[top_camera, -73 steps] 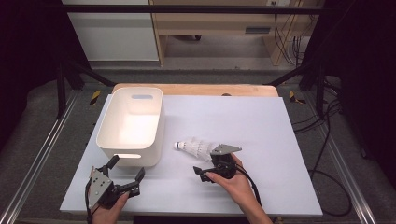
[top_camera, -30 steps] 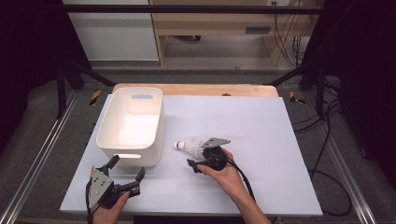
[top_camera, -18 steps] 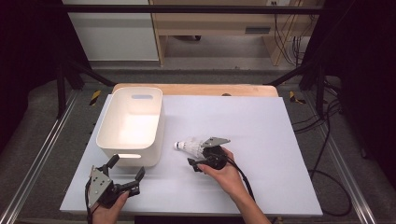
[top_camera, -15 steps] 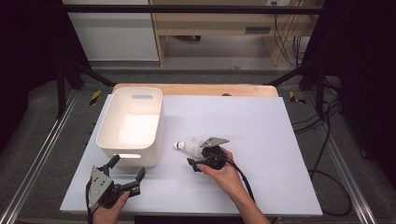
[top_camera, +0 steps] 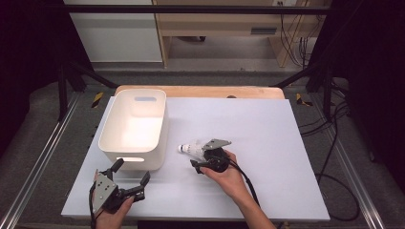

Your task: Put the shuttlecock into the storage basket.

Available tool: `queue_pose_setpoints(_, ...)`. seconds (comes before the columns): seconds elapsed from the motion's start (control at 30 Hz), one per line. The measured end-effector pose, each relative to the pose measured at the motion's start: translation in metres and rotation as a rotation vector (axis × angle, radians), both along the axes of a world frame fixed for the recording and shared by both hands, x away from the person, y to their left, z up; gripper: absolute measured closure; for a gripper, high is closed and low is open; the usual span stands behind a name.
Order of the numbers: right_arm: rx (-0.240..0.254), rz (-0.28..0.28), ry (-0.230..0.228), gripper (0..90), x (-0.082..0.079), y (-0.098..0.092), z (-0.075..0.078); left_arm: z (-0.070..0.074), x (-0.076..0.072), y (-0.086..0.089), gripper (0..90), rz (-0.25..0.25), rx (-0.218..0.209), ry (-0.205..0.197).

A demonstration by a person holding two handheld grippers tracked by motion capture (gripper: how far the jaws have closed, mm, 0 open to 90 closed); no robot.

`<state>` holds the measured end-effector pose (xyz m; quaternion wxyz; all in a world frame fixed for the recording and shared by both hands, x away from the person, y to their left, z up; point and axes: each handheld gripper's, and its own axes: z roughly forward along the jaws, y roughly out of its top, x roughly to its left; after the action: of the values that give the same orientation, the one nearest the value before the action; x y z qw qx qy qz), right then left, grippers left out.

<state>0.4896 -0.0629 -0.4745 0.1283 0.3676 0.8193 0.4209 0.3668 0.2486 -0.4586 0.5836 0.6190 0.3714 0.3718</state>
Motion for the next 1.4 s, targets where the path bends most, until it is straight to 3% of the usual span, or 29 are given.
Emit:
queue_pose_setpoints(0.67, 0.011, 0.001, -0.018, 50.1, 0.001, 0.003, -0.002, 0.0, 0.0, 0.001, 1.7, 0.003, -0.003, 0.0)
queue_pose_setpoints(1.07, 0.018, 0.002, -0.031, 53.9, 0.007, 0.008, -0.004, 0.0, 0.0, -0.001, 1.8, -0.004, -0.001, 0.001)
queue_pose_setpoints(1.4, 0.018, -0.012, -0.037, 68.0, 0.012, 0.007, -0.007, 0.0, 0.001, -0.001, 1.8, -0.007, -0.004, 0.002)
